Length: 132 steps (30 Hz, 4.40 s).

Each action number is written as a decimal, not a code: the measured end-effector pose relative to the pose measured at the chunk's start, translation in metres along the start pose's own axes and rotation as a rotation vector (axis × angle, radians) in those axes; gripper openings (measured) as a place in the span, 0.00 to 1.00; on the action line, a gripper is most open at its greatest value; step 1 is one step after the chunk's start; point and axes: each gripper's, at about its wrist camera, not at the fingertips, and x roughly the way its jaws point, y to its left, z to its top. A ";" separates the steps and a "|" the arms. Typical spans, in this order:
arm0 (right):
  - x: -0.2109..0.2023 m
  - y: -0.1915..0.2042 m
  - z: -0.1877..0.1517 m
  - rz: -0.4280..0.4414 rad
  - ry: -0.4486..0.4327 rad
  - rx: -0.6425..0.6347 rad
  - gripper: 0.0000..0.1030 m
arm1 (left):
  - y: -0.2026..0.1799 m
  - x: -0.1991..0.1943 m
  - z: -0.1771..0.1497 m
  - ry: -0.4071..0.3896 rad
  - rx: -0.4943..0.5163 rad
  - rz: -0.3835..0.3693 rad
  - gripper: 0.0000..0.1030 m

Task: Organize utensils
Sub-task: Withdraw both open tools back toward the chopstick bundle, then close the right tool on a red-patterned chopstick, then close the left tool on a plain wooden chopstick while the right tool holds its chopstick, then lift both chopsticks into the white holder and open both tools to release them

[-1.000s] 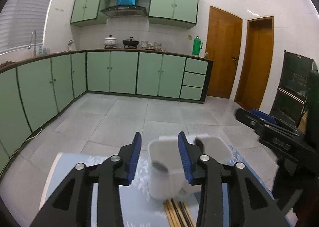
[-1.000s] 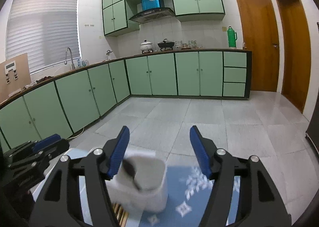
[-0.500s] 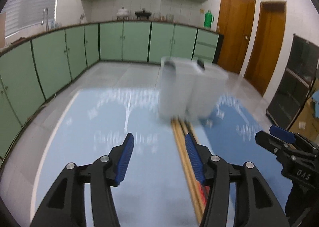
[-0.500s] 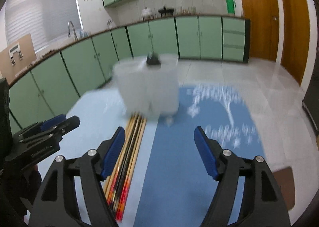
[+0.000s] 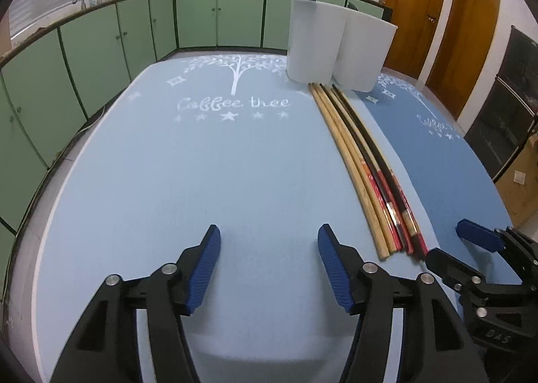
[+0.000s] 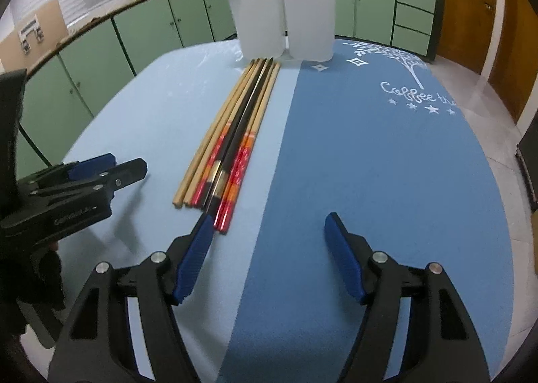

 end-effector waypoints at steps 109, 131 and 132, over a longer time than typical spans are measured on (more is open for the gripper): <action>-0.154 -0.047 0.183 0.078 -0.355 -0.068 0.05 | -0.039 -0.145 0.147 -0.402 0.156 -0.097 0.06; -0.112 -0.089 0.314 0.026 -0.503 -0.040 0.05 | -0.073 -0.131 0.291 -0.688 0.129 -0.138 0.06; -0.104 -0.090 0.315 0.022 -0.497 -0.039 0.05 | -0.074 -0.120 0.291 -0.675 0.129 -0.135 0.06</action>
